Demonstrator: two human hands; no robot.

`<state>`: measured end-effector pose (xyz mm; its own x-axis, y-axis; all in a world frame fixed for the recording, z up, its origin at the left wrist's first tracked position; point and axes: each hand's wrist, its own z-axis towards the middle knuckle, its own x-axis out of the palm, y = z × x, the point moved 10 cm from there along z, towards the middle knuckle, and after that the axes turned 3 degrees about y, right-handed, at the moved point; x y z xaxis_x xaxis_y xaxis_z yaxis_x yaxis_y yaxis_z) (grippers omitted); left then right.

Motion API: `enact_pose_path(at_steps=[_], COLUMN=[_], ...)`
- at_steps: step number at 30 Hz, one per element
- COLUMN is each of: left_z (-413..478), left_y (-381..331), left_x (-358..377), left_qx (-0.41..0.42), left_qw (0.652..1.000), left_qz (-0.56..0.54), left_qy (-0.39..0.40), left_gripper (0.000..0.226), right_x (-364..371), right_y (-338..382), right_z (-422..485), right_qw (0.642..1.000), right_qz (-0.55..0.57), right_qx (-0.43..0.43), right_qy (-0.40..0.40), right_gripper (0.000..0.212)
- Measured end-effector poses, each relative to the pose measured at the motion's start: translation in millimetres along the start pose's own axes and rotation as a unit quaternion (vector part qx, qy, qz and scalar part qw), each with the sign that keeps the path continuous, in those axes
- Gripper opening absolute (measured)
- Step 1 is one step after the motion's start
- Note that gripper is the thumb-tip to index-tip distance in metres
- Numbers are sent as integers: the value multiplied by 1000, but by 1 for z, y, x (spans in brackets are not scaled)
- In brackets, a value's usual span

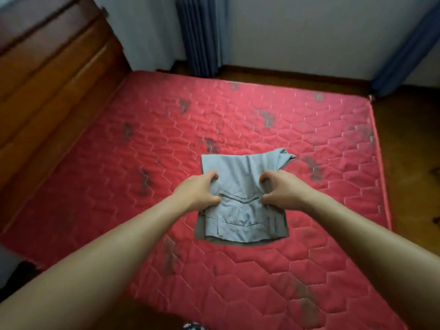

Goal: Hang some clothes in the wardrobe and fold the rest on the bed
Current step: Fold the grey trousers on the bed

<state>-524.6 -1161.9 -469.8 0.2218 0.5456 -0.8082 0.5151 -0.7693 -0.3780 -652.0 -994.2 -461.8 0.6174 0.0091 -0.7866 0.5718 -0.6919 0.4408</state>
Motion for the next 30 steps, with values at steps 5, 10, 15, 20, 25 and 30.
enact_pose_path(at_steps=[5, 10, 15, 20, 25, 30], left_z=[-121, -264, -416, -573, -724, -857], left_y=[23, 92, 184, 288, 398, 484], left_x=[-92, -149, -168, -155, -124, -89], left_qx=[-65, -150, -243, -329, -420, -500], left_qw=[996, 978, 935, 879, 828, 763], left_qz=[9, -63, -140, -187, -186, -224], left_qy=[-53, -132, -217, -291, -322, -343], left_gripper=[69, 69, 71, 67, 70, 75], right_x=[-59, -68, -17, 80, 194, 299], right_y=[139, 303, 465, 624, 772, 898], right_z=[-54, -103, -150, -202, -265, -331], right_qw=[988, 957, 918, 866, 804, 740], right_qz=[-100, -178, -217, -256, -293, -313], right_qx=[-117, -226, -326, -418, -498, -572], right_qy=[10, 22, 54, 100, 139, 166], right_gripper=[52, 44, 44, 43, 47, 44])
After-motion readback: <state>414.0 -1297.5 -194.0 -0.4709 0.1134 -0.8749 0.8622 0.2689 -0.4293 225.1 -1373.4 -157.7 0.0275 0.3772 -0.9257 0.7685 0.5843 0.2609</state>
